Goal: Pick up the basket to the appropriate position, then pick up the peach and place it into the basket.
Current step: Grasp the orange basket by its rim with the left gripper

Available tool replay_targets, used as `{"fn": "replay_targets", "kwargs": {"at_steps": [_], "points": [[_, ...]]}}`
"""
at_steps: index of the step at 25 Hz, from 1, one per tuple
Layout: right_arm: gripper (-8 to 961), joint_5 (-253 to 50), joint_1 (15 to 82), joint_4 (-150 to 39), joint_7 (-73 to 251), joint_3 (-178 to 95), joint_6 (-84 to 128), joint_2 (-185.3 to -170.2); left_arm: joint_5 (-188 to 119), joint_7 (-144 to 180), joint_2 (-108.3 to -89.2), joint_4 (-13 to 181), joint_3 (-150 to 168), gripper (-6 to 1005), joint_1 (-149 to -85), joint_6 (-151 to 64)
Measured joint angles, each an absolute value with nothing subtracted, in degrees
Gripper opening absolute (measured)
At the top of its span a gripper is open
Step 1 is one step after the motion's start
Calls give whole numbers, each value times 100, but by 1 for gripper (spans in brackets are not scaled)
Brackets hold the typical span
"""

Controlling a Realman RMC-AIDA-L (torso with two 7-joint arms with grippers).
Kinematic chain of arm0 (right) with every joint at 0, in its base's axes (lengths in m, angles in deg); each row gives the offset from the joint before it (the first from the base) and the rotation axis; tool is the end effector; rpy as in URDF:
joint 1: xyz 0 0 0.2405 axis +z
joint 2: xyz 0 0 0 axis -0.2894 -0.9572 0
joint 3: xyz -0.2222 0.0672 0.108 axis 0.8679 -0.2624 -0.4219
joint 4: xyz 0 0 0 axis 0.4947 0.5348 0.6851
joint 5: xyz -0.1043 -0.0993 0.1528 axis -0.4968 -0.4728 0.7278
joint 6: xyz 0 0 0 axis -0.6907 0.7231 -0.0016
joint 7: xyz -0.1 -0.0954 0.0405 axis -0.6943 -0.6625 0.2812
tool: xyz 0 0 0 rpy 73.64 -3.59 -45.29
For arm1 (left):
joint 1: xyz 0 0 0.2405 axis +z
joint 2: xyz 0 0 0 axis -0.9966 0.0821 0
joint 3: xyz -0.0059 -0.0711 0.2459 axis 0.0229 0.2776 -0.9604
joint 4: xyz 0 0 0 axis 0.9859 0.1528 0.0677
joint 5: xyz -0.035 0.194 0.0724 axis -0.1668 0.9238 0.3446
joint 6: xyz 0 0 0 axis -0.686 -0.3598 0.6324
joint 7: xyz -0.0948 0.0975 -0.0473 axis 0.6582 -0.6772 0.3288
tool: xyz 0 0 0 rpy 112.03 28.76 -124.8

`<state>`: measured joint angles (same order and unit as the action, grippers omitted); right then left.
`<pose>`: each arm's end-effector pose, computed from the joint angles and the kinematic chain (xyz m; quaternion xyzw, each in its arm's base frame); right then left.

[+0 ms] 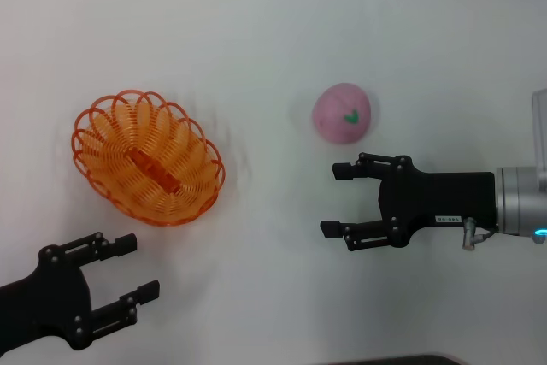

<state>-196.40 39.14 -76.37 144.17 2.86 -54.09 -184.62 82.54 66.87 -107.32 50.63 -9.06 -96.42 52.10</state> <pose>0.3043 0.2575 -0.0623 -0.9567 0.1728 0.2142 0.0952 -0.3385 0.1798 -0.0222 -0.9373 -0.1801 -0.2602 0.1460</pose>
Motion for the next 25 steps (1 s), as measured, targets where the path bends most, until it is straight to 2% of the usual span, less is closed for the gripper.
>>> {"fn": "replay_targets", "kwargs": {"at_steps": [16, 25], "points": [[925, -19636, 3951, -7639, 14597, 286, -5409, -18468, 8180, 7186, -10721, 5064, -831, 640, -9674, 5309], [924, -19638, 3985, -7638, 14685, 286, -5413, -18462, 8185, 10225, -10421, 5007, -787, 638, -10167, 5523]]}}
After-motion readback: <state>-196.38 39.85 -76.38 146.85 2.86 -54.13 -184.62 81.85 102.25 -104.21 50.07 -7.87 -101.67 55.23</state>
